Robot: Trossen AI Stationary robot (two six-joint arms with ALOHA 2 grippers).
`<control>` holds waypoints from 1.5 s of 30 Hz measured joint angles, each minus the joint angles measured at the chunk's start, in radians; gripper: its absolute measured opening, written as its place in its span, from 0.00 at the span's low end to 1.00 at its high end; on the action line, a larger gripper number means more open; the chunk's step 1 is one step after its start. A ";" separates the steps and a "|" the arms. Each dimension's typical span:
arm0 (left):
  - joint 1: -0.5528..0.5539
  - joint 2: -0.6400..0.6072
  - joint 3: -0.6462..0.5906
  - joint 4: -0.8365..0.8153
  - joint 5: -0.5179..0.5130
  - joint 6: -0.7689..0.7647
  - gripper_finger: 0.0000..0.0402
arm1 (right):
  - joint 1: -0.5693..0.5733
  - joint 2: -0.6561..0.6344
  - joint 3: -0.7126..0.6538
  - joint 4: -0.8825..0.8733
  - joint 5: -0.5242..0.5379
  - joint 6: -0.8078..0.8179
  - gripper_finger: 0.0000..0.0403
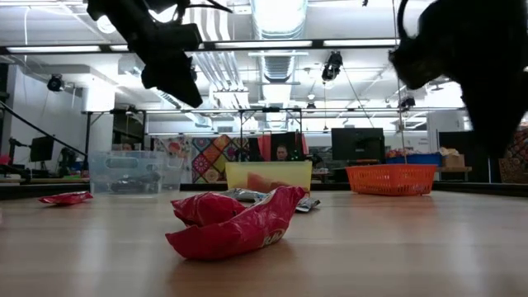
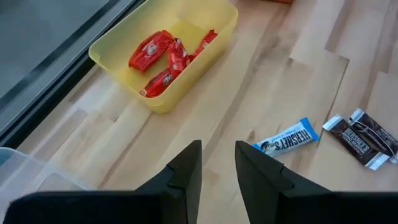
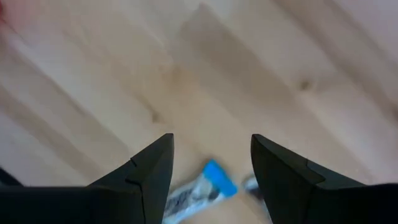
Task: Sort candy
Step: Put the white chocolate bar into the orange bin
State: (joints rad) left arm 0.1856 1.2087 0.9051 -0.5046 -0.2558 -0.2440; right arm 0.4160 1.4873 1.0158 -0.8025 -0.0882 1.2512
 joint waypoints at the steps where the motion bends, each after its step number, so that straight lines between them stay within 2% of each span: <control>1: 0.000 0.000 0.000 0.002 0.000 0.000 0.20 | 0.018 0.010 0.021 -0.020 0.000 0.025 0.50; 8: 0.000 0.000 0.000 0.007 0.000 0.025 0.20 | 0.137 0.086 0.109 -0.037 -0.008 0.269 0.50; 14: 0.000 0.000 0.000 0.009 0.000 0.026 0.20 | 0.204 0.154 0.128 -0.038 -0.077 0.438 0.50; 18: 0.000 0.000 0.000 0.010 0.000 0.040 0.20 | 0.234 0.177 0.124 -0.037 -0.088 0.493 0.50; 22: 0.000 0.000 0.000 0.011 0.000 0.049 0.20 | 0.252 0.194 0.112 -0.031 -0.056 0.538 0.50; 31: 0.000 0.000 0.000 0.029 0.000 0.050 0.20 | 0.258 0.235 0.069 -0.020 -0.033 0.546 0.49; 34: 0.000 0.000 0.000 0.039 0.000 0.052 0.20 | 0.258 0.238 0.063 -0.020 -0.019 0.545 0.42; 42: -0.006 0.001 0.000 0.053 0.001 0.050 0.20 | 0.258 0.237 0.063 0.007 -0.015 0.503 0.13; 45: -0.025 0.001 0.000 0.079 0.002 0.041 0.20 | 0.258 0.231 0.065 0.007 -0.016 0.481 0.05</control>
State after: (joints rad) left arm 0.1607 1.2098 0.9051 -0.4253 -0.2541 -0.2032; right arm 0.6739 1.7182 1.0808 -0.7952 -0.1047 1.7321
